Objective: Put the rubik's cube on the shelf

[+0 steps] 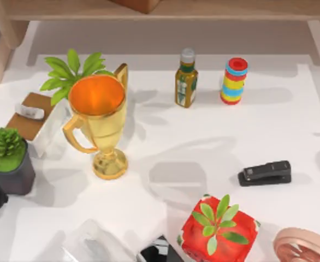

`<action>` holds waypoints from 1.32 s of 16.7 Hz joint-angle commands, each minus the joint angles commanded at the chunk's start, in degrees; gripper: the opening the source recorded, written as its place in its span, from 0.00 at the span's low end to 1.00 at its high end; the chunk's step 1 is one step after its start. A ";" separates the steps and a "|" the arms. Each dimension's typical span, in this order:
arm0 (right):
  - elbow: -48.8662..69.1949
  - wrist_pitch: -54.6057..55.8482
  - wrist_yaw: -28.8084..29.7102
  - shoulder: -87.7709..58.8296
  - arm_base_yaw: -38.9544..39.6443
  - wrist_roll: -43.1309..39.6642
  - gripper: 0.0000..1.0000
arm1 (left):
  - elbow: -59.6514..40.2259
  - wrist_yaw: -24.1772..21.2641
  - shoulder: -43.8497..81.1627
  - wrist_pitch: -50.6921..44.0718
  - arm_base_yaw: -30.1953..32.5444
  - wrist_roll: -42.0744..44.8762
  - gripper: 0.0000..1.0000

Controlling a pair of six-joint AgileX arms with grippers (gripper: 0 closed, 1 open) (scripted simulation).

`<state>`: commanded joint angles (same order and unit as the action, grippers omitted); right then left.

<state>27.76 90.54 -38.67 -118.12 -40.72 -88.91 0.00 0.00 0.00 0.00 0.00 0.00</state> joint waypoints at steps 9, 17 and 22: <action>0.00 0.00 0.00 0.00 0.00 0.00 1.00 | 0.00 0.00 0.00 0.00 0.00 0.00 1.00; -0.07 0.15 -0.10 0.06 -0.11 -0.04 1.00 | 0.00 0.00 0.00 0.00 0.00 0.00 1.00; -3.45 2.52 -2.78 1.03 -2.71 0.02 1.00 | 0.00 0.00 0.00 0.00 0.00 0.00 1.00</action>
<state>24.31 93.05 -41.44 -117.08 -43.42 -88.89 0.00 0.00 0.00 0.00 0.00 0.00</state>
